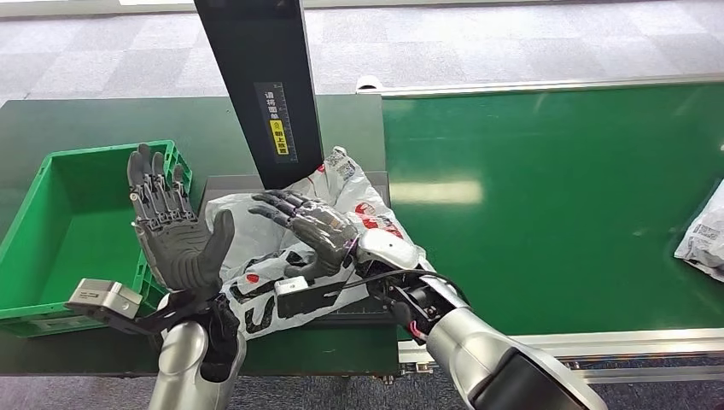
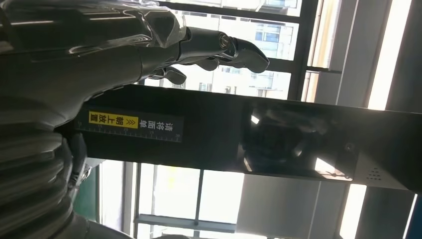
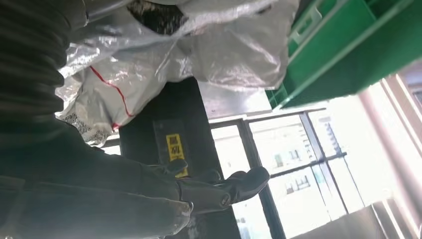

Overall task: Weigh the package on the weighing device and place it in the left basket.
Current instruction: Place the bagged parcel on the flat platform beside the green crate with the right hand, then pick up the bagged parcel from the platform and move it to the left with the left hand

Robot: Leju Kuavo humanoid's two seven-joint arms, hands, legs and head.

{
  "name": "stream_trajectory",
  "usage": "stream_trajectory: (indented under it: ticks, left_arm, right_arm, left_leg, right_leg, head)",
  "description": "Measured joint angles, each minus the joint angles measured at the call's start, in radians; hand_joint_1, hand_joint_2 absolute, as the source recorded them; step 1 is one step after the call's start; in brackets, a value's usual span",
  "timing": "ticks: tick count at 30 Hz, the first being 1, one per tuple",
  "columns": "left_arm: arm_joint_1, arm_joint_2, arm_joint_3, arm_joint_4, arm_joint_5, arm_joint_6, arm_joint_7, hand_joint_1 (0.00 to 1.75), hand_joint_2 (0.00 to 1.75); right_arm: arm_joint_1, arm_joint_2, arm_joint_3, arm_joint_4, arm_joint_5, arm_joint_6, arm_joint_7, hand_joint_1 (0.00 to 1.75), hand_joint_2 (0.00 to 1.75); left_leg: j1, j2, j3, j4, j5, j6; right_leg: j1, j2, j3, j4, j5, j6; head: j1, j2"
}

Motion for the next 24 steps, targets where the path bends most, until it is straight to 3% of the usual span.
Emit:
stream_trajectory:
  ticks: [5,10,14,24]
  left_arm:
    - [0.016,-0.002,0.013,-0.017,-0.002,0.001,0.0,0.0,1.75]
    - [0.035,-0.005,0.027,-0.037,-0.008,0.006,0.0,0.0,1.75]
    - [0.041,-0.007,0.032,-0.047,-0.012,0.008,0.0,0.0,1.75]
    - [0.036,-0.004,0.036,-0.013,-0.047,0.03,0.002,0.0,1.75]
  right_arm:
    - [0.02,-0.007,-0.079,-0.035,-0.123,-0.004,-0.018,0.0,1.75]
    - [0.071,-0.036,-0.218,-0.154,-0.446,0.232,-0.022,0.0,1.75]
    - [0.1,-0.058,-0.324,-0.231,-0.584,0.338,-0.025,0.0,1.75]
    - [0.137,-0.091,-0.521,-0.375,-0.701,0.449,-0.026,0.0,1.75]
  left_leg:
    - [0.0,0.0,0.0,0.0,0.0,0.0]
    - [0.0,0.0,0.0,0.0,0.0,0.0]
    - [0.0,0.0,0.0,0.0,0.0,0.0]
    - [0.0,0.0,0.0,0.0,0.0,0.0]
  right_leg:
    - [0.0,0.0,0.0,0.0,0.0,0.0]
    - [0.0,0.0,0.0,0.0,0.0,0.0]
    - [0.0,0.0,0.0,0.0,0.0,0.0]
    - [0.0,0.0,0.0,0.0,0.0,0.0]
  head:
    - [0.0,0.0]
    - [0.0,0.0]
    - [0.0,0.0]
    - [0.0,0.0]
